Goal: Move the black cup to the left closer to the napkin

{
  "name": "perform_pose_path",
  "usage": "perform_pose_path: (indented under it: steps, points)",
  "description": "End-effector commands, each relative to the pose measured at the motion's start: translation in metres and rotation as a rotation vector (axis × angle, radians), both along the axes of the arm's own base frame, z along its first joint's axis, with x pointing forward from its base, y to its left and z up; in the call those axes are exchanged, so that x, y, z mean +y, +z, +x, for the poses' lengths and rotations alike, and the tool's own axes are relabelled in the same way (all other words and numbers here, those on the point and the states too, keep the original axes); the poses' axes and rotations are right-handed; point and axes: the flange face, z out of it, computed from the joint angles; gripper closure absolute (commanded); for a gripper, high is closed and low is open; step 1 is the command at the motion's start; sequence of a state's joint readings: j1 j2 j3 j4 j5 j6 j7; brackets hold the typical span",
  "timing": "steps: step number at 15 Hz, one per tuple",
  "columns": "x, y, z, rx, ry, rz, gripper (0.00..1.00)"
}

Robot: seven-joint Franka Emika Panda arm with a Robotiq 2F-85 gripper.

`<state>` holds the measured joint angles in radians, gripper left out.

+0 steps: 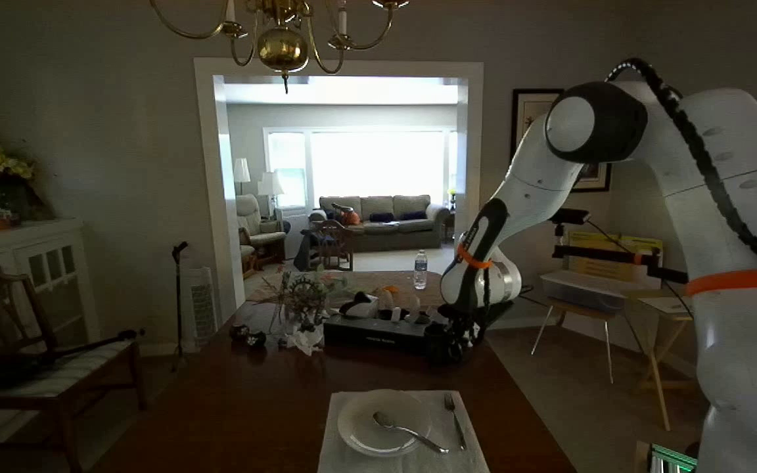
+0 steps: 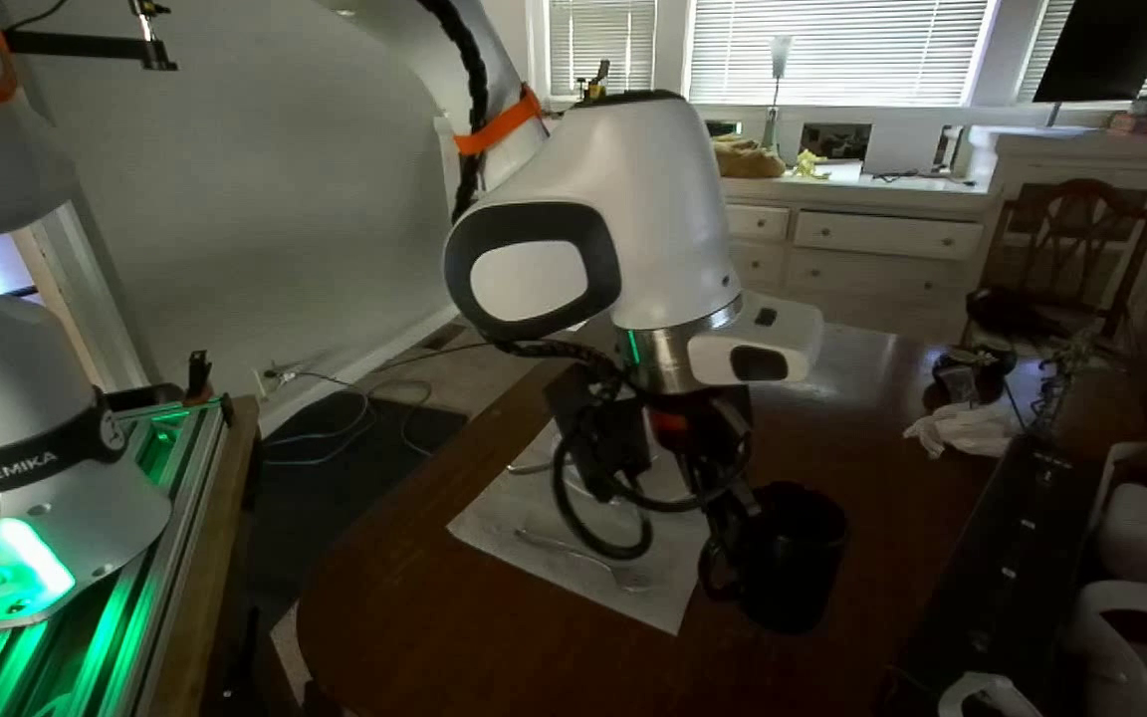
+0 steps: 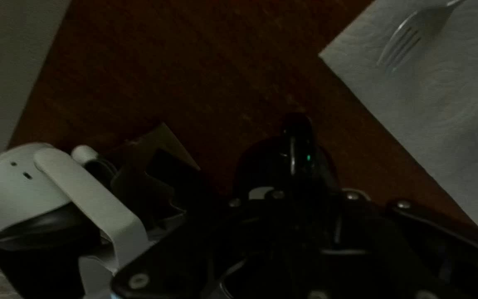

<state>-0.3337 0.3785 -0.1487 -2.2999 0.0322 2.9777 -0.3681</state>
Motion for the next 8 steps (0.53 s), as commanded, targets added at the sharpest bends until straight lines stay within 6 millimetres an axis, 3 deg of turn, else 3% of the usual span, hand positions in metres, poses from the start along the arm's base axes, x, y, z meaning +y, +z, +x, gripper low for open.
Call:
perform_pose_path:
  steps: [1, 4, 5, 8]
  points:
    - [0.001, 0.021, -0.036, -0.004, -0.113, -0.014, 0.95]
    - [-0.006, 0.031, -0.047, -0.007, -0.244, 0.036, 0.95]
    - [-0.009, 0.014, -0.040, 0.010, -0.177, 0.007, 0.80]
    - [-0.009, 0.023, -0.043, -0.002, -0.222, 0.021, 0.80]
